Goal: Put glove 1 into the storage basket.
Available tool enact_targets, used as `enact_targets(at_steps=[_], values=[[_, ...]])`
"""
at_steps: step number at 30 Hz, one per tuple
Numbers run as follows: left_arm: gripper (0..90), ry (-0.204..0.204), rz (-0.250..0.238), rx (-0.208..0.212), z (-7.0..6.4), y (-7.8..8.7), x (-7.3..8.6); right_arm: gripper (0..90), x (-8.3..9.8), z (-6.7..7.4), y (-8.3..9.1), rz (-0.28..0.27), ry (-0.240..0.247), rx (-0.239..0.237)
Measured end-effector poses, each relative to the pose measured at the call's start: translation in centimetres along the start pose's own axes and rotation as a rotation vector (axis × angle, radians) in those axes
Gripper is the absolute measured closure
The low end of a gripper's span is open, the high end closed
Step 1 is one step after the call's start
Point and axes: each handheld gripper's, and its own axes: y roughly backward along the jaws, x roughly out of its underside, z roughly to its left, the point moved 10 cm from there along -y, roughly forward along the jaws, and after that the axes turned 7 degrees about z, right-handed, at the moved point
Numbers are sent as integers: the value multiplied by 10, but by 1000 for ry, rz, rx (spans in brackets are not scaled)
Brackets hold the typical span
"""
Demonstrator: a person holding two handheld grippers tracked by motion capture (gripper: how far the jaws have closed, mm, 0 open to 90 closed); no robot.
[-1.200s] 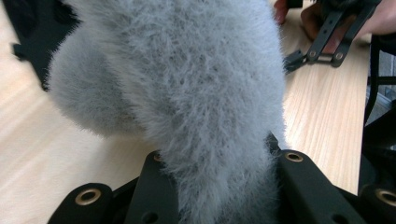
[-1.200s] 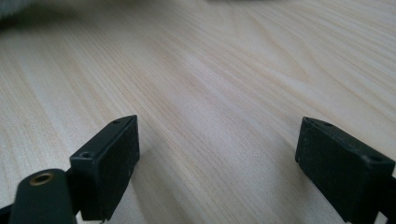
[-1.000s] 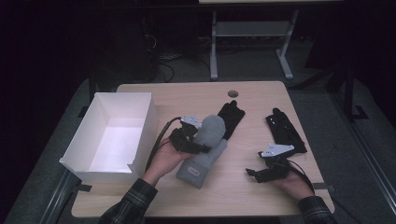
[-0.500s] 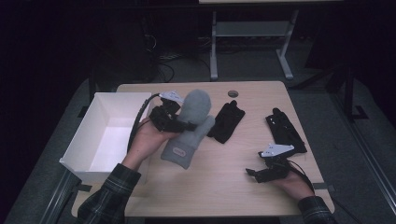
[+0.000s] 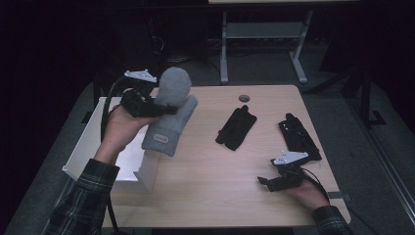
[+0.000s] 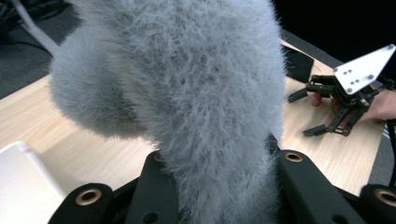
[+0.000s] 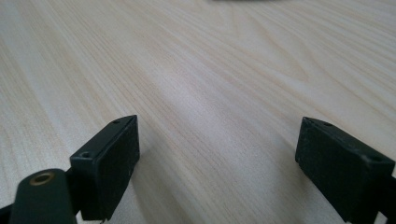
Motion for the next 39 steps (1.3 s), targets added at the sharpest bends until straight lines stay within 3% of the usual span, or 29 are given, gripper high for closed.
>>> enact_targets(at_steps=[12, 18, 24, 31, 39], values=[[708, 71, -12, -71, 44, 41, 22, 136, 0, 0, 0, 0, -1, 1], [708, 127, -20, -112, 69, 60, 39, 136, 0, 0, 0, 0, -3, 2], [708, 164, 6, -153, 88, 71, 62, 136, 0, 0, 0, 0, -4, 4], [707, 211, 37, -159, 103, 67, 90, 136, 0, -1, 0, 0, -4, 5], [706, 252, 116, -126, 114, 33, 122, 136, 0, -1, 0, 0, -4, 6]])
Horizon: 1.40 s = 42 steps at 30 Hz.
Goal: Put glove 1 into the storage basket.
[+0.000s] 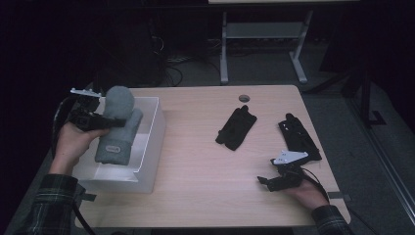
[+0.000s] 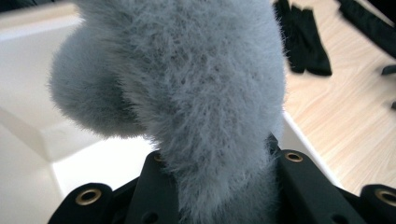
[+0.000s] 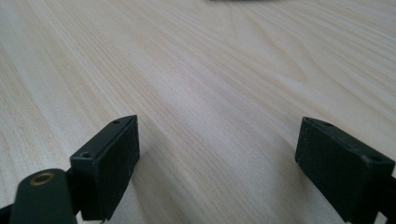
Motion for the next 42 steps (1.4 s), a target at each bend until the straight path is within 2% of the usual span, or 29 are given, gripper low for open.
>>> enact_targets(at_steps=[6, 9, 14, 18, 21, 24, 25, 29, 33, 37, 42], values=[[706, 26, 66, 10, 12, -33, 16, 136, 0, 0, 0, 0, -1, 1], [704, 25, 103, 23, 16, -49, 25, 136, 0, -1, 0, 0, 0, 2], [699, 51, 141, 38, 28, -71, 40, 136, -1, -1, -1, 0, -1, 4], [686, 76, 171, 27, 35, -86, 50, 136, -1, -1, -1, 0, -1, 4], [672, 74, 205, 11, 40, -96, 56, 136, -1, -1, -1, 0, -1, 4], [646, 77, 218, -8, 43, -105, 59, 136, -1, -1, -1, 0, -1, 4], [632, 68, 238, -23, 46, -106, 61, 136, -1, -1, -1, 0, -1, 4], [546, 68, 238, -40, 49, -110, 61, 136, -1, -1, -1, 0, -1, 5], [356, 77, 213, -68, 54, -108, 58, 136, -1, -1, -1, 0, -1, 4], [187, 107, 194, -136, 60, -102, 55, 136, -1, -1, -1, 0, -1, 4], [140, 100, 151, -173, 56, -87, 40, 136, -1, -1, -1, 0, -1, 5]])
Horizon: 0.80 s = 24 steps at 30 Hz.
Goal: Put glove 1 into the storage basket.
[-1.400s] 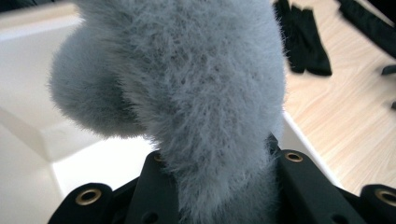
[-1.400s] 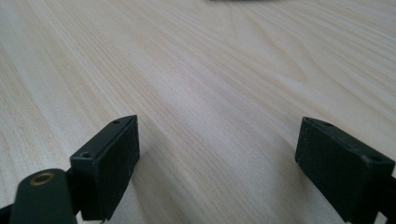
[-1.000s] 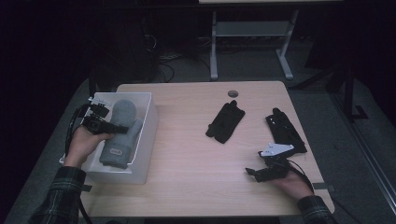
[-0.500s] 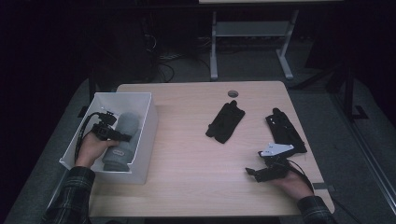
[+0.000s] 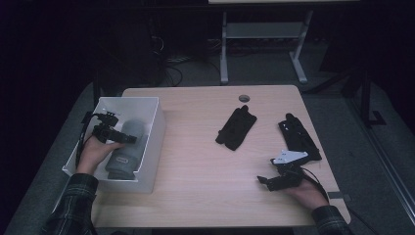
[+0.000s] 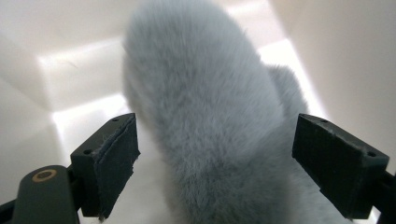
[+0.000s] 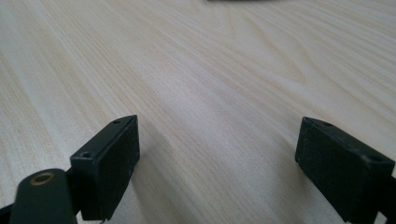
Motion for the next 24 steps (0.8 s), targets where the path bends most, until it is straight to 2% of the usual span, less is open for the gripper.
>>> enact_targets(at_steps=[5, 10, 16, 24], values=[[137, -31, -47, 4, -11, 21, -15, 136, 0, 0, 0, 0, 0, 0], [137, -67, -109, 47, -30, 44, -31, 136, 0, 0, 0, 0, 0, 0], [137, -125, -166, 81, -59, 62, -46, 136, 0, 0, 0, 0, 0, 0], [137, -200, -217, 146, -109, 72, -60, 136, 0, 0, 0, 0, 0, 0]])
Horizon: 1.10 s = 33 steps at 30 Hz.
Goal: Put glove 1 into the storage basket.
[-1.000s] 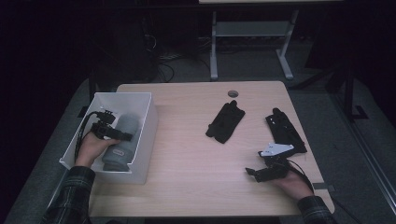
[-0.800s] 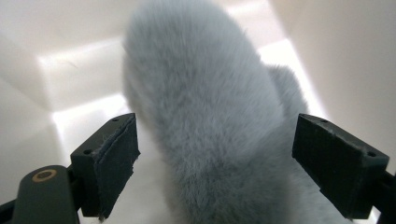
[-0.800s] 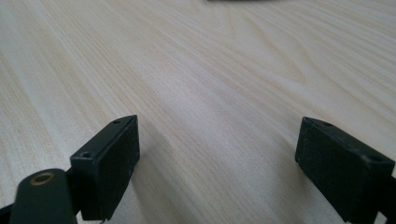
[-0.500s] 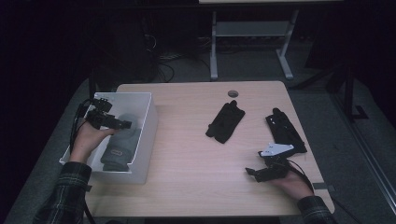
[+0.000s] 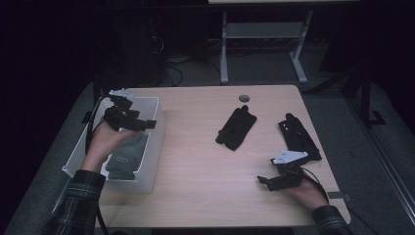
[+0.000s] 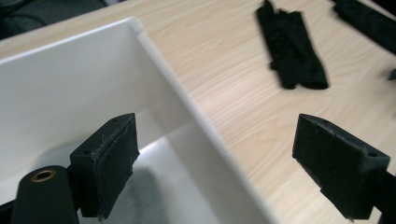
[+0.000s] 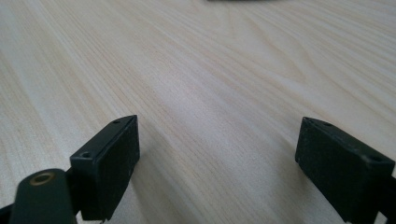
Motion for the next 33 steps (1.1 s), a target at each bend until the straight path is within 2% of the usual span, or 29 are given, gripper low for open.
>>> enact_targets(at_steps=[3, 8, 12, 15, 19, 23, 30, 33], values=[[138, -22, -16, 37, -20, -2, -8, 136, 0, 0, 0, -1, 0, 0], [139, -65, -5, 80, -52, -12, -15, 135, 0, 0, 0, -1, 0, 0], [142, -80, -25, 117, -75, -23, -18, 134, 0, 0, 0, -1, 0, 0], [144, -96, -25, 135, -90, -34, -17, 132, 0, 0, 0, 0, -1, 0], [144, -133, -22, 128, -108, -48, -14, 132, 0, 0, 0, 0, 0, 0], [144, -152, -2, 148, -125, -66, -4, 132, 0, 0, 0, 0, 0, 0], [144, -186, 24, 157, -139, -96, 25, 149, 0, 1, 0, 2, -1, -2], [144, -201, 48, 169, -145, -106, 38, 204, 0, 2, 2, 19, 3, -8]])
